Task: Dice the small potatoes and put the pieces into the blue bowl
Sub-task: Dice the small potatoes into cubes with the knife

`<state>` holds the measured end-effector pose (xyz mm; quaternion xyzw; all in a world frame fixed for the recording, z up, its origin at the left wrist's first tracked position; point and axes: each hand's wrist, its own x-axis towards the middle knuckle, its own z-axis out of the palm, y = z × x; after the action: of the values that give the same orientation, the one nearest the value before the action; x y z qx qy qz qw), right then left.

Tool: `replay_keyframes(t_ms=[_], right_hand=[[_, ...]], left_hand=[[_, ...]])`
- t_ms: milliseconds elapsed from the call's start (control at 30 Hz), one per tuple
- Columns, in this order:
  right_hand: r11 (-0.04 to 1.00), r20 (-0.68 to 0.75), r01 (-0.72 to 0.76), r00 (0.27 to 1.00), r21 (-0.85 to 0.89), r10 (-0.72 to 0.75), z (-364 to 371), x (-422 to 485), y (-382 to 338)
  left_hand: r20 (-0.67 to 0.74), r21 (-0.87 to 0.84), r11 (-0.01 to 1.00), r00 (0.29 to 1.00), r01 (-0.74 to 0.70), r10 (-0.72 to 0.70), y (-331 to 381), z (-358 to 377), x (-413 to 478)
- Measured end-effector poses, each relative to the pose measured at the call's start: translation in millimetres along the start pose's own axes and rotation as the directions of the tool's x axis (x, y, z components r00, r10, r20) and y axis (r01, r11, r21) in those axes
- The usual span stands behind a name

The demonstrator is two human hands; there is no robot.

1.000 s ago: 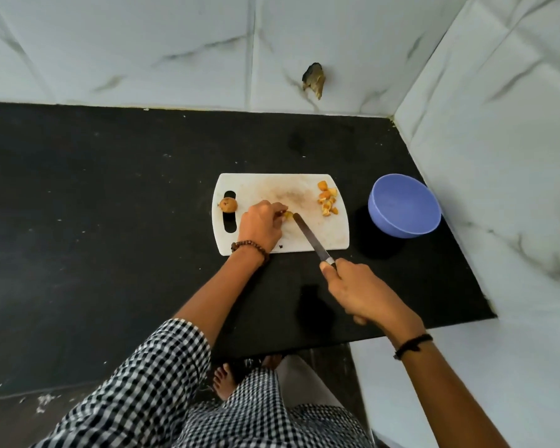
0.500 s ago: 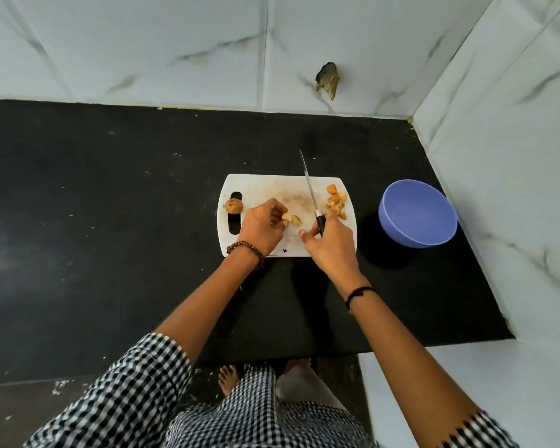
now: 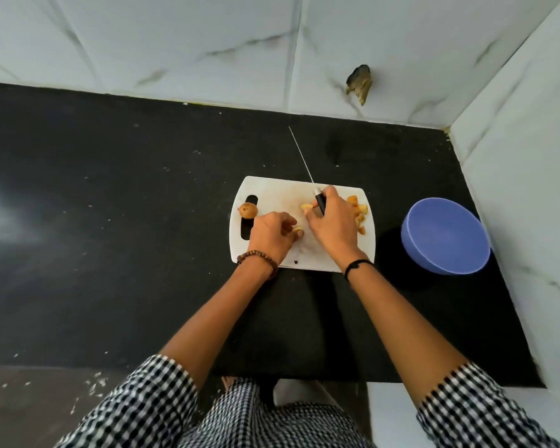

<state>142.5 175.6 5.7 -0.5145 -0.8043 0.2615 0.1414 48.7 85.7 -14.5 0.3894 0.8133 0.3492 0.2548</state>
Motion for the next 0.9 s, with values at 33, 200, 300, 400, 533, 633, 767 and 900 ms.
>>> replay_keyframes(t_ms=[33, 200, 300, 400, 533, 633, 767, 900], right_hand=[[1.0, 0.003, 0.015, 1.0, -0.001, -0.015, 1, 7, -3], [0.998, 0.051, 0.053, 0.997, 0.02, -0.054, 10, 31, -4], [0.998, 0.058, 0.043, 0.997, 0.037, -0.045, 8, 32, 2], [0.997, 0.005, -0.011, 1.0, 0.072, 0.011, 2, 23, 13], [0.989, -0.024, -0.073, 0.997, 0.129, 0.077, -8, -6, 25], [0.979, 0.0, -0.123, 0.992, 0.166, 0.124, -16, -38, 26], [0.946, 0.082, -0.208, 0.978, 0.25, 0.193, -16, -77, 25], [0.935, 0.113, -0.242, 0.969, 0.26, 0.219, -9, -98, 23]], left_hand=[[0.003, 0.005, 1.0, 1.0, 0.006, -0.006, 0, 0, 1], [0.044, -0.044, 0.998, 0.999, 0.033, -0.031, 3, -2, 3], [0.088, -0.053, 0.999, 0.996, 0.003, 0.002, 3, -3, 3], [0.071, -0.081, 0.995, 0.996, -0.055, 0.061, 5, -4, 3], [0.022, -0.038, 0.983, 0.983, -0.181, 0.182, 2, 2, 1], [0.027, 0.016, 0.979, 0.979, -0.203, 0.202, -3, 5, -2], [0.04, 0.01, 0.983, 0.983, -0.181, 0.18, -6, 2, -3], [0.061, 0.051, 0.981, 0.981, -0.186, 0.183, -6, -1, 0]])
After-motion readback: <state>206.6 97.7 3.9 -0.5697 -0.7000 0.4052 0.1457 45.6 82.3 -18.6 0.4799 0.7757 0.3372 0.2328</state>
